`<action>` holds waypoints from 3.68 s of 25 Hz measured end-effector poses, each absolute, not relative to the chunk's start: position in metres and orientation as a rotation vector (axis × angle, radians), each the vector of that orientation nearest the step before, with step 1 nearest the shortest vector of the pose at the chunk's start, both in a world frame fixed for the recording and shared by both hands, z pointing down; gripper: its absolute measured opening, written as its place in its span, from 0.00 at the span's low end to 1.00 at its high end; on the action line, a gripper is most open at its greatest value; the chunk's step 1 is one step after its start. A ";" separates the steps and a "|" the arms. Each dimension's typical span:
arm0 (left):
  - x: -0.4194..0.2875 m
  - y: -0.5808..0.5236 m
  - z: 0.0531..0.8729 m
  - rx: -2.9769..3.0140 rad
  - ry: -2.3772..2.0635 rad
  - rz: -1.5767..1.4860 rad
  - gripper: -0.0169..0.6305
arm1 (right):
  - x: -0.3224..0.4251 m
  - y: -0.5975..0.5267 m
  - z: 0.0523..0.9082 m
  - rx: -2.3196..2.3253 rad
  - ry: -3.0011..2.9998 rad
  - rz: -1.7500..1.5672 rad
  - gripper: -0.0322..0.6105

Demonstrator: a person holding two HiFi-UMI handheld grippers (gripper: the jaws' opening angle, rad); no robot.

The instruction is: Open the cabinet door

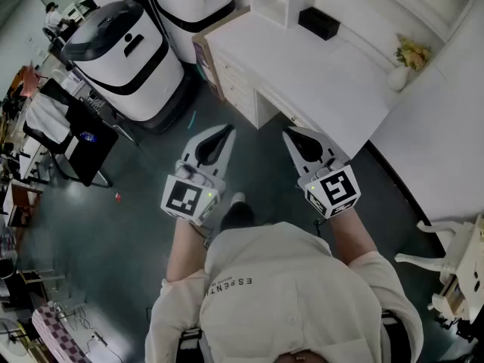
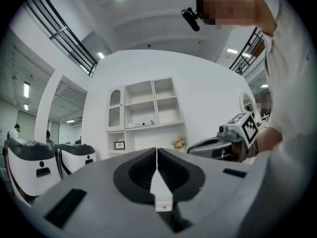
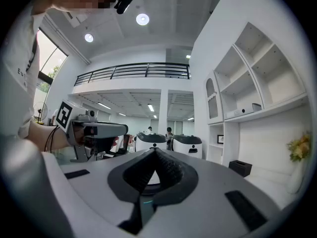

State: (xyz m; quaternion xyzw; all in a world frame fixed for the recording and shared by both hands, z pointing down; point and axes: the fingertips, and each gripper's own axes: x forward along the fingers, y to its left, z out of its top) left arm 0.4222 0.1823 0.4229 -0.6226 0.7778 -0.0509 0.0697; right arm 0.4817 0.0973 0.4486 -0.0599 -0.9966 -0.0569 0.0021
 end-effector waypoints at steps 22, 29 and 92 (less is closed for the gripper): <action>0.404 0.167 0.420 -1.796 2.367 -0.078 0.18 | 0.477 0.067 0.454 -0.095 -3.153 -0.025 0.07; 0.368 0.156 0.407 -1.784 2.335 -0.113 0.45 | 0.449 0.053 0.453 -0.043 -3.162 -0.021 0.07; -0.092 -0.355 0.168 -2.214 1.457 -0.073 0.43 | 0.019 -0.333 0.320 0.984 -2.980 -0.267 0.07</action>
